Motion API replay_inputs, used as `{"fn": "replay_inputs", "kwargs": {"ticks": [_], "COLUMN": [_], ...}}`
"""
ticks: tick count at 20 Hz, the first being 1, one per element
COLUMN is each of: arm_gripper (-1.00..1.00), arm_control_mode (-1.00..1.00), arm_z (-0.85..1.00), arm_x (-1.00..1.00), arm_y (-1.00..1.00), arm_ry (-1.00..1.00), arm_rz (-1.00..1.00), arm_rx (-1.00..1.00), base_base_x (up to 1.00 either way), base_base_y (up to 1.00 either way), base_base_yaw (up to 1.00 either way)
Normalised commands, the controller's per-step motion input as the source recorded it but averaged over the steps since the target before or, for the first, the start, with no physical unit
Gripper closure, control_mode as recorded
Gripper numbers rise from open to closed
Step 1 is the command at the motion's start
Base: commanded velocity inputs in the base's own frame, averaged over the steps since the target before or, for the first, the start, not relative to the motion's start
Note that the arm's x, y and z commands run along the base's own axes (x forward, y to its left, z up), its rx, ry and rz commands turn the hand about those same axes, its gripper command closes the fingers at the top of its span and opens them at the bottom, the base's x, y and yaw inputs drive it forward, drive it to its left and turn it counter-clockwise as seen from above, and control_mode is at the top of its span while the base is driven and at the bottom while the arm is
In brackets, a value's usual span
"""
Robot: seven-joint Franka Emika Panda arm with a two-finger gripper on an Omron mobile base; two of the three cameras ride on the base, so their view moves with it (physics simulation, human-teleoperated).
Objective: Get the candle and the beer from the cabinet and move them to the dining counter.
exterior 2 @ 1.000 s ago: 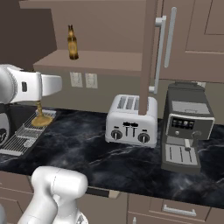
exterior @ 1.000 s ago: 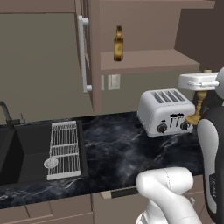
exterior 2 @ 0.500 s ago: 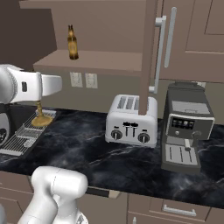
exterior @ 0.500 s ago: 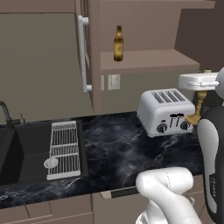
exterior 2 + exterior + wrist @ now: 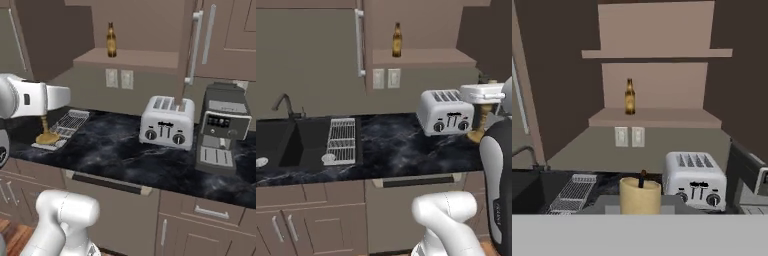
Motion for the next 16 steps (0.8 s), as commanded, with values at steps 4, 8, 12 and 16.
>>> {"fn": "replay_inputs", "kwargs": {"ticks": [4,8,12,16], "arm_gripper": [1.00,1.00,1.00,1.00], "arm_control_mode": [1.00,1.00,1.00,1.00], "arm_z": [0.00,0.00,0.00,0.00], "arm_x": [0.00,0.00,0.00,0.00], "arm_y": [0.00,0.00,0.00,0.00], "arm_ry": [0.00,0.00,0.00,0.00], "arm_rz": [0.00,0.00,0.00,0.00], "arm_rx": [0.00,0.00,0.00,0.00], "base_base_x": [-0.53,-0.45,-0.30,-0.12], "base_base_y": [0.13,0.18,0.00,0.02], "base_base_yaw": [0.65,0.88,1.00,1.00]}}
